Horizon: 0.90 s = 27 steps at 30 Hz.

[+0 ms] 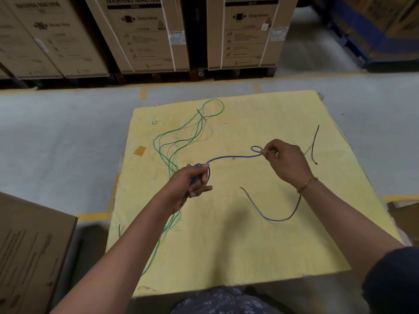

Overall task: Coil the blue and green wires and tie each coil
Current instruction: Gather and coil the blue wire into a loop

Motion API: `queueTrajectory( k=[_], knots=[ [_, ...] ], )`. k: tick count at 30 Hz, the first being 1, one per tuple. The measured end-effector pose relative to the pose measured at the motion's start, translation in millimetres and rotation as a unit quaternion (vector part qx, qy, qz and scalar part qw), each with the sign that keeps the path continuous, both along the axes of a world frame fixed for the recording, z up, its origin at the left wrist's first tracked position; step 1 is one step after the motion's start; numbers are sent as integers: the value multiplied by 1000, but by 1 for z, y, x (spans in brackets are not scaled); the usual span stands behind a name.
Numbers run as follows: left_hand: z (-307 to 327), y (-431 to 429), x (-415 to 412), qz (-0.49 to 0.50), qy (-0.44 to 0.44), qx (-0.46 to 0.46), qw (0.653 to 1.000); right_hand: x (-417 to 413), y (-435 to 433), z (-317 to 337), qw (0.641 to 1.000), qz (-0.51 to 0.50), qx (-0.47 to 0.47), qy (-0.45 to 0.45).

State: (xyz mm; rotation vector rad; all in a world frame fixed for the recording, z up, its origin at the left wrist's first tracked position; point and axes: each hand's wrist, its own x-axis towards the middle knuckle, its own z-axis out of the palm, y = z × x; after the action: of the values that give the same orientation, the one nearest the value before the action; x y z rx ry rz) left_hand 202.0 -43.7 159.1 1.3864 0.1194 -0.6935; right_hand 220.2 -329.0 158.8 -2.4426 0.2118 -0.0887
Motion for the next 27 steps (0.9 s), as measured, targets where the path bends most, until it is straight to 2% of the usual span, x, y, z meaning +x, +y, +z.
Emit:
queueTrajectory(
  k=[3, 5, 7, 9, 11, 13, 15, 16, 17, 18, 19, 20, 21, 22, 24, 25, 27],
  knots=[
    [-4, -3, -1, -35, -87, 126, 988, 3, 4, 6, 1000, 9, -2, 24],
    [-4, -4, -3, -73, -126, 241, 960, 7, 4, 12, 999, 5, 42, 33],
    [-5, -2, -6, -146, -174, 380, 897, 11, 2, 18, 998, 8, 49, 36],
    [-12, 2, -8, -220, -205, 502, 811, 15, 0, 25, 999, 17, 34, 39],
    [-25, 11, -10, -250, -225, 592, 733, 19, -4, 33, 998, 20, 34, 42],
    [-39, 22, -10, -228, -230, 641, 696, 22, -9, 39, 999, 18, 23, 45],
    [-46, 33, -11, -204, -223, 664, 684, 24, -12, 40, 999, 13, -18, 43],
    [-49, 38, -10, -204, -208, 659, 693, 25, -12, 40, 998, 7, -41, 39],
    [-50, 41, -8, -216, -187, 627, 725, 25, -12, 38, 998, -4, -58, 34],
    [-48, 44, -6, -235, -153, 551, 786, 26, -12, 37, 997, -17, -71, 27],
    [-43, 43, -7, -257, -104, 436, 856, 27, -10, 36, 996, -30, -84, 19],
    [-34, 41, -9, -278, -45, 304, 910, 28, -8, 33, 994, -36, -106, 13],
    [-26, 38, -12, -296, 5, 177, 939, 30, -7, 30, 989, -29, -144, 12],
    [-18, 35, -14, -299, 41, 72, 951, 30, -5, 27, 982, -11, -190, 16],
    [-8, 24, -17, -236, 92, -72, 965, 29, 1, 22, 967, 49, -247, 25],
    [-5, 18, -17, -182, 114, -120, 969, 27, 7, 22, 970, 88, -226, 22],
    [-1, 9, -18, -91, 152, -197, 964, 13, 28, 26, 979, 187, -71, 40]
  ],
)
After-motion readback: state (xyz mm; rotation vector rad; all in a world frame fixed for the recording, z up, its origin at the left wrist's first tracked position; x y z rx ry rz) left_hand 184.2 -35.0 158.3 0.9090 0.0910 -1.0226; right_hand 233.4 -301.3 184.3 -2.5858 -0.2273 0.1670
